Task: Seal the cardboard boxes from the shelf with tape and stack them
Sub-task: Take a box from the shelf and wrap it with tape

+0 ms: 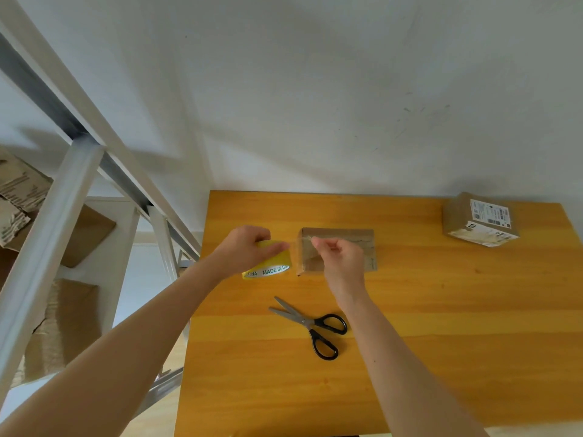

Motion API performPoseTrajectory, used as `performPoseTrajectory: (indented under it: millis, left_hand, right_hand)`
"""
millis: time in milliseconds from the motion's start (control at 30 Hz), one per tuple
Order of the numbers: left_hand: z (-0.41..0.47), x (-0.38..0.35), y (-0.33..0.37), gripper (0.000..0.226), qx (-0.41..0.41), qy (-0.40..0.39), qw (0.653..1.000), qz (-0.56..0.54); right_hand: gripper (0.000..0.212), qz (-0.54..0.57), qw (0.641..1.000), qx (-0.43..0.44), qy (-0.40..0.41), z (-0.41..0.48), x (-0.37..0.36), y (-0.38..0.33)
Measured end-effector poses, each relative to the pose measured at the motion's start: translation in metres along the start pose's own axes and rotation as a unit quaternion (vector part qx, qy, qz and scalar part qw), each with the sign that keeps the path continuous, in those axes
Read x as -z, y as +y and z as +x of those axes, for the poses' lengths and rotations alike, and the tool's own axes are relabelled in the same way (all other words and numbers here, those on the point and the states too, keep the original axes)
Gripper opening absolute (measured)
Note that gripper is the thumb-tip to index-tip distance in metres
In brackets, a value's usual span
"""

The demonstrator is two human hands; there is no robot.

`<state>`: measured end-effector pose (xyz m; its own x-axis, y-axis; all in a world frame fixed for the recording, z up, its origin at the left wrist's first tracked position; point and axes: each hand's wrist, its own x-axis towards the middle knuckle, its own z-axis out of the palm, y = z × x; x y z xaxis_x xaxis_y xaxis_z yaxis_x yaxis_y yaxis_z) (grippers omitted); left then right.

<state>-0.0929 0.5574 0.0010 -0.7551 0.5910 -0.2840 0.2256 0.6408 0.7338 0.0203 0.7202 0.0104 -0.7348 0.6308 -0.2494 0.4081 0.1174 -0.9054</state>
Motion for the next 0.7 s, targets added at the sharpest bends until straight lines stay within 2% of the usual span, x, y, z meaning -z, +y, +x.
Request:
performPoseTrajectory:
  millis: [100, 233, 400, 567, 700]
  left_hand:
    - [0.009, 0.009, -0.003, 0.033, -0.01, 0.023, 0.998, -0.063]
    - [0.016, -0.001, -0.004, 0.031, -0.014, 0.023, 0.999, 0.03]
    - [0.023, -0.017, -0.004, 0.024, -0.009, 0.017, 0.999, 0.043]
    - [0.025, -0.024, -0.007, 0.026, -0.007, 0.013, 0.999, 0.042]
    - [0.026, -0.029, -0.01, 0.028, -0.005, 0.028, 0.999, 0.042]
  right_hand:
    - [0.019, -0.031, 0.998, 0.033, 0.039, 0.004, -0.007, 0.004]
    - [0.018, -0.081, 0.99, 0.068, 0.092, 0.003, -0.017, 0.017]
    - [0.017, -0.119, 0.981, 0.06, 0.144, 0.005, -0.026, 0.03]
    - [0.017, -0.172, 0.967, 0.106, 0.153, 0.006, -0.028, 0.032]
    - [0.016, -0.258, 0.944, 0.139, 0.148, 0.007, -0.027, 0.034]
